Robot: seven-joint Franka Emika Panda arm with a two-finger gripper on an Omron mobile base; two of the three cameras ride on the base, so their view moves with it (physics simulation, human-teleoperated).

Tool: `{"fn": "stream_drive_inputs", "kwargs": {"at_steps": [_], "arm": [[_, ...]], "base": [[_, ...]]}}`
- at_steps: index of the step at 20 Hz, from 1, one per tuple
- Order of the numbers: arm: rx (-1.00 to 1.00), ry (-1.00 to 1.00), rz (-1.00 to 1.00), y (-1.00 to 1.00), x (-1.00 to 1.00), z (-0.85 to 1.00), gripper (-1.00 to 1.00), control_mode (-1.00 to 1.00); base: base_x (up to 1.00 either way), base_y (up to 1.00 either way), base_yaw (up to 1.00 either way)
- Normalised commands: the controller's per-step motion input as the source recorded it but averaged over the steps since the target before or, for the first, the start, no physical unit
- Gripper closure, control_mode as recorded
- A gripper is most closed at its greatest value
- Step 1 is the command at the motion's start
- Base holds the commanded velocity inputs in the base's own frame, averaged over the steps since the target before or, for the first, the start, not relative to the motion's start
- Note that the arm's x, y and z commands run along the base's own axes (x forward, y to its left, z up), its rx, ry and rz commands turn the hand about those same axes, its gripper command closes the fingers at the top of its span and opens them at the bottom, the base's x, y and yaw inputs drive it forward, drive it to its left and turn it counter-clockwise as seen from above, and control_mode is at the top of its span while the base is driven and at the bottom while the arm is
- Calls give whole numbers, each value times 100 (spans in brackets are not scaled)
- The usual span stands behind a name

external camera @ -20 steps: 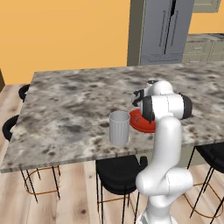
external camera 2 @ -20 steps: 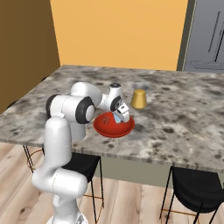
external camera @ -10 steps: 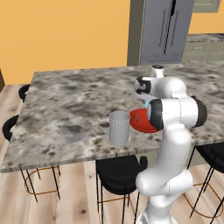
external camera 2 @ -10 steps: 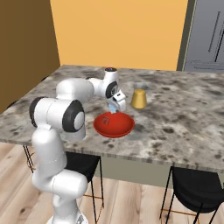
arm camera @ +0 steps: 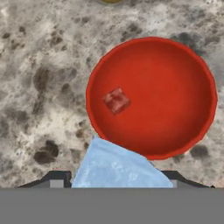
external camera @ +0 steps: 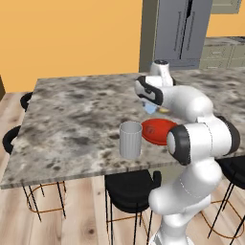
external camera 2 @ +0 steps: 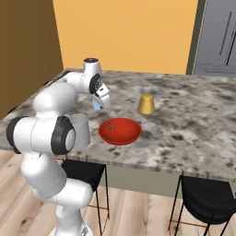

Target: There are two ice cubes in the ice bowl. Place both ice cubes in the glass cup.

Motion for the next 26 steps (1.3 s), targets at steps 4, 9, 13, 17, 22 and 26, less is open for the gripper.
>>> {"fn": "stream_drive_inputs", "kwargs": {"at_steps": [4, 9, 13, 17, 22, 26], "arm": [[0, 0, 5, 88, -19, -1, 100, -100], [0, -1, 7, 72, 0, -1, 100, -100], [-1, 2, 5, 22, -1, -9, 100, -100], [-2, 5, 8, 15, -20, -29, 100, -100], [0, 4, 7, 4, 0, -24, 100, -100], [0, 7, 7, 0, 0, -29, 100, -100]], "base": [[0, 0, 0], [0, 0, 0], [0, 0, 0], [0, 0, 0], [0, 0, 0], [0, 0, 0]]}}
